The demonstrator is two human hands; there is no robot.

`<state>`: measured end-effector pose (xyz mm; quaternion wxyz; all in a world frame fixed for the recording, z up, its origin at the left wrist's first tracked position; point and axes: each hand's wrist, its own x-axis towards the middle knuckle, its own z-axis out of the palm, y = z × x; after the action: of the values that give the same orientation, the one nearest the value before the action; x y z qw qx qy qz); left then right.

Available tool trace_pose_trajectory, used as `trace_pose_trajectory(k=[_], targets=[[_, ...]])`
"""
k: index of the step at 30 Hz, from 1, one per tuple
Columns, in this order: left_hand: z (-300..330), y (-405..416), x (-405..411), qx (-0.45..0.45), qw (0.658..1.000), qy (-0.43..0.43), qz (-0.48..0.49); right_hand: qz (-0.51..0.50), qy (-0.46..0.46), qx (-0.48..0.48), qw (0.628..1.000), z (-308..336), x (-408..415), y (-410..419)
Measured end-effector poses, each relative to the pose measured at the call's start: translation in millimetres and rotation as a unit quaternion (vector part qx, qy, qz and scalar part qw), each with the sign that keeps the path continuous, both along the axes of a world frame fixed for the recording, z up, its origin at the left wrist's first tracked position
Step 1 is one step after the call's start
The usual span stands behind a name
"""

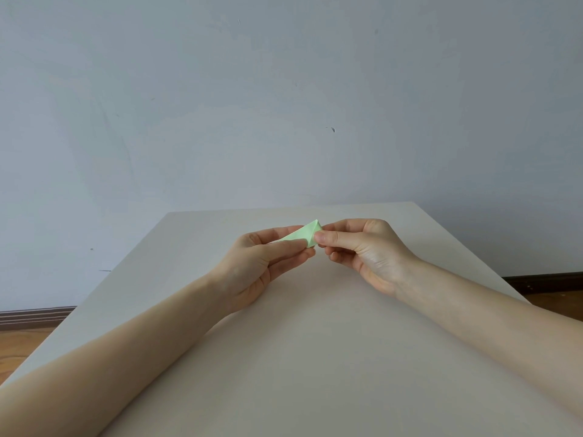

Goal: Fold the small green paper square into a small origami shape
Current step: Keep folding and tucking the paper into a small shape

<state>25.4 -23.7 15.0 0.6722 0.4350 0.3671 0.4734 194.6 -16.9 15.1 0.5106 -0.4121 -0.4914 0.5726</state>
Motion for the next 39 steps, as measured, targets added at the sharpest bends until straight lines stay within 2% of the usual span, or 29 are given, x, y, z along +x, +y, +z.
trace_pose_trajectory(k=[39], targets=[[-3.5,-1.4,5.5,0.069,0.993,0.085,0.053,-0.017,-0.031,0.023,0.999,-1.3,-0.9,0.2]])
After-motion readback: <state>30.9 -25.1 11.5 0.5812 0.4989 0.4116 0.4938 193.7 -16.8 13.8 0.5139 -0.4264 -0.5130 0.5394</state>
